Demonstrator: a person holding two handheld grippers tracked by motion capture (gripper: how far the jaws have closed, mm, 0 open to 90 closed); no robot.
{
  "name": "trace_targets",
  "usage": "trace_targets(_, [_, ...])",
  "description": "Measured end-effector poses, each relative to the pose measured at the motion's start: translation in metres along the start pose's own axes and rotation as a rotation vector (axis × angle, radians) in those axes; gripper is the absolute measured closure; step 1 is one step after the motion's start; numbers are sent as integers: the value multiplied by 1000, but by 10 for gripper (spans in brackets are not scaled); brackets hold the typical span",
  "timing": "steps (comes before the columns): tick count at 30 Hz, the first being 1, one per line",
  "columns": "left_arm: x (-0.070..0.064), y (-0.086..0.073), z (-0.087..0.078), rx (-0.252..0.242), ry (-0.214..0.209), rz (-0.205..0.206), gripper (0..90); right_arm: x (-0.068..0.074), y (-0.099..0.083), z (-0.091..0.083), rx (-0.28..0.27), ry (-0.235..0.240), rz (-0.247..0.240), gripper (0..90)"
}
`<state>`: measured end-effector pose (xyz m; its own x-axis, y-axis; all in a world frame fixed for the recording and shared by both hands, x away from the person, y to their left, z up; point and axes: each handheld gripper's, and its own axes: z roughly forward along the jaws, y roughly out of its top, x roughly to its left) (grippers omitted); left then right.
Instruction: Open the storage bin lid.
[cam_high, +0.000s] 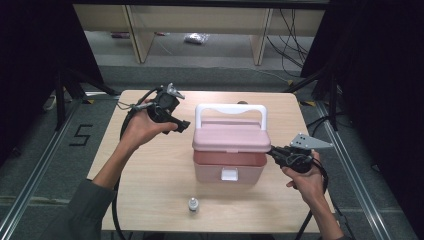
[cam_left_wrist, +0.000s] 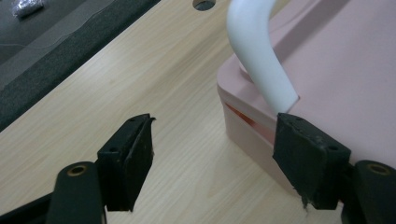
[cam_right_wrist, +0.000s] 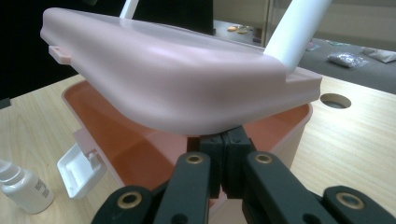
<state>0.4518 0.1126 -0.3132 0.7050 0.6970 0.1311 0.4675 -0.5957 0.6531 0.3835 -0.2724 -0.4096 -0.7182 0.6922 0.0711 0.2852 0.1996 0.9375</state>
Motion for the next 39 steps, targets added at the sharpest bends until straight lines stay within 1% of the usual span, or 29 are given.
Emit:
trace_targets(1, [-1,-3,0,2,-12,1,276,0,0,0,0,0,0,896])
trace_targets(2, [-3,-6,1,-5,-11,2,273,0,1,0,-4,0,1,896])
trace_targets(3, [-3,-9,1,-3,-12,17,272,0,2,-2,18,9,8,896])
trace_targets(4, [-5,-12,2,1,-25,2,265,-1,2,-1,6,14,6,894])
trace_targets(5, [-7,-15,2,1,-29,5,259,1,3,-2,14,8,19,893])
trace_targets(8, [-10,-24,4,-11,-33,18,259,1,3,-2,7,15,24,893])
trace_targets(10, [-14,-30,7,-42,-40,-18,259,-2,4,-3,10,8,0,894])
trace_targets(11, [-14,-33,7,-34,-47,-10,259,-2,5,-2,0,17,-2,893])
trace_targets(12, [-16,-36,10,-41,-58,-20,258,-2,5,-2,-1,18,-1,894])
trace_targets(13, [-18,-39,12,-44,-69,-23,259,-1,6,-2,1,11,21,894])
trace_targets(15, [-21,-44,17,-46,-85,-29,259,-2,8,-2,0,10,2,893])
trace_targets(16, [-23,-46,19,-49,-86,-33,258,-1,8,-2,-3,11,19,893])
trace_targets(17, [-25,-48,22,-48,-94,-32,259,-2,10,-2,3,7,6,893])
trace_targets(19, [-28,-51,26,-40,-112,-31,259,0,11,-3,3,2,22,893])
trace_targets(20, [-30,-52,28,-39,-112,-39,261,-2,12,-2,-6,-1,0,891])
trace_targets(21, [-32,-53,32,-49,-115,-50,264,-1,14,-3,7,4,15,889])
trace_targets(22, [-33,-53,34,-48,-118,-54,264,-1,14,-3,7,4,15,889])
trace_targets(23, [-35,-54,36,-66,-124,-70,267,0,14,-3,1,13,24,889])
trace_targets(24, [-35,-55,38,-54,-135,-64,272,-2,15,-3,-10,0,-2,889])
trace_targets(25, [-36,-56,40,-63,-137,-72,275,-2,15,-3,-14,-9,-5,889])
trace_targets(28, [-39,-58,46,-76,-151,-90,286,-3,16,-3,-10,-6,-12,889])
trace_targets(30, [-41,-60,52,-86,-169,-107,292,-4,16,-2,-15,1,-5,888])
trace_targets(31, [-41,-62,54,-95,-177,-111,306,-2,16,-3,-10,-3,15,888])
trace_targets(33, [-43,-64,57,-115,-176,-110,333,-4,18,-2,-25,-21,-22,888])
trace_targets(34, [-43,-65,59,-121,-173,-105,360,-4,18,-2,-16,3,2,888])
trace_targets(36, [-46,-67,62,-119,-181,-115,385,-3,19,-2,-12,-9,22,888])
trace_targets(37, [-48,-68,64,-121,-182,-114,406,-5,19,-1,-30,-22,-7,888])
trace_targets(38, [-48,-69,65,-123,-187,-110,431,-4,20,-1,-13,-16,17,887])
trace_targets(39, [-50,-70,66,-131,-184,-115,445,-5,21,-1,-7,-8,12,888])
